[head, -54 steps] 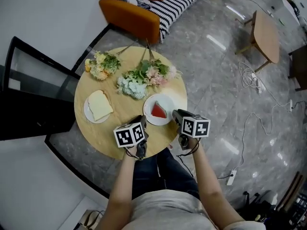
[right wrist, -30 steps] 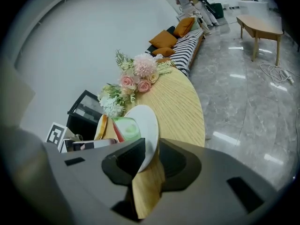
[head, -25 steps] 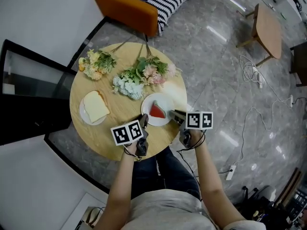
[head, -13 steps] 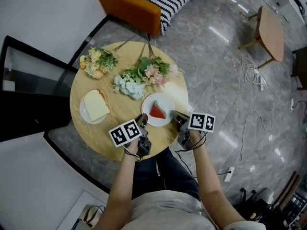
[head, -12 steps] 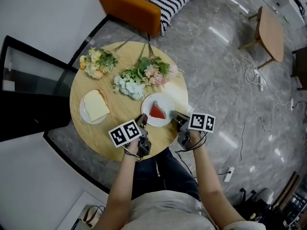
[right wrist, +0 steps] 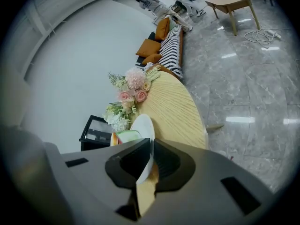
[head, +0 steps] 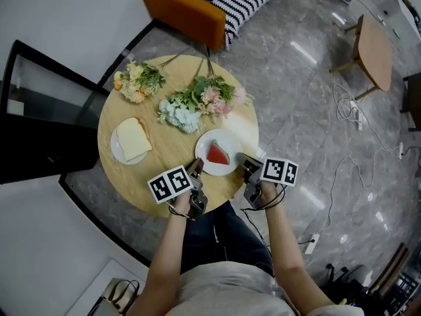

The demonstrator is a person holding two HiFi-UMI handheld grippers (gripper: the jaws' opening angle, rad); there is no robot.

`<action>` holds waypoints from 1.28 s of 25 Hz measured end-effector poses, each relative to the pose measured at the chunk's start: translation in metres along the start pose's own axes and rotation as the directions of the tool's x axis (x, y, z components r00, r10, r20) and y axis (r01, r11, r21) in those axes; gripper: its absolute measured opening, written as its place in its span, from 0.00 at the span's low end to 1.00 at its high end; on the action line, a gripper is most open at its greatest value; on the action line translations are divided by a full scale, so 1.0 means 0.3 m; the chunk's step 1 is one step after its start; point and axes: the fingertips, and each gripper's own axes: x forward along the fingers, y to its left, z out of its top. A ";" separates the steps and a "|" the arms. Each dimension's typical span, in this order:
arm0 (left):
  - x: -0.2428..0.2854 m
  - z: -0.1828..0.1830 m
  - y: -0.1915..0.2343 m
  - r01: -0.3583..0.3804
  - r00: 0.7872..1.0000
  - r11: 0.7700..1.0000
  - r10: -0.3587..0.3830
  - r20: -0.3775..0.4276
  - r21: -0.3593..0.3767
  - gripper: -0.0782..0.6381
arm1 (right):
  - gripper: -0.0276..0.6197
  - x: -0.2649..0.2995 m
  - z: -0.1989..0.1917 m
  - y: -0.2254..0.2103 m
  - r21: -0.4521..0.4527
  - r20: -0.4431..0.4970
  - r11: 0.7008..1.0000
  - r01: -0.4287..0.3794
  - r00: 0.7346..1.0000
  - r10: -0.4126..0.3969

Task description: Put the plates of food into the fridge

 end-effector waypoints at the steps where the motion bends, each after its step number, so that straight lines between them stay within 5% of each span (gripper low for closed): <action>1: -0.009 -0.002 -0.006 0.004 1.000 1.000 -0.004 0.006 0.001 0.17 | 0.10 -0.006 -0.003 0.005 -0.001 -0.001 1.000 -0.005 1.000 0.005; 10: -0.140 -0.016 -0.059 0.038 0.995 0.999 -0.037 0.097 -0.007 0.17 | 0.09 -0.076 -0.041 0.109 -0.032 -0.005 0.997 -0.071 0.997 0.071; 18: -0.383 -0.020 -0.026 0.061 0.963 0.991 -0.027 0.269 -0.120 0.17 | 0.09 -0.083 -0.145 0.323 -0.096 -0.101 0.976 -0.194 0.978 0.185; 26: -0.733 -0.013 0.152 0.103 0.869 0.958 0.045 0.492 -0.269 0.16 | 0.08 0.048 -0.383 0.585 -0.149 -0.295 0.937 -0.317 0.918 0.263; 32: -1.005 -0.032 0.341 0.155 0.763 0.916 0.128 0.634 -0.371 0.16 | 0.08 0.186 -0.624 0.790 -0.182 -0.459 0.896 -0.406 0.841 0.288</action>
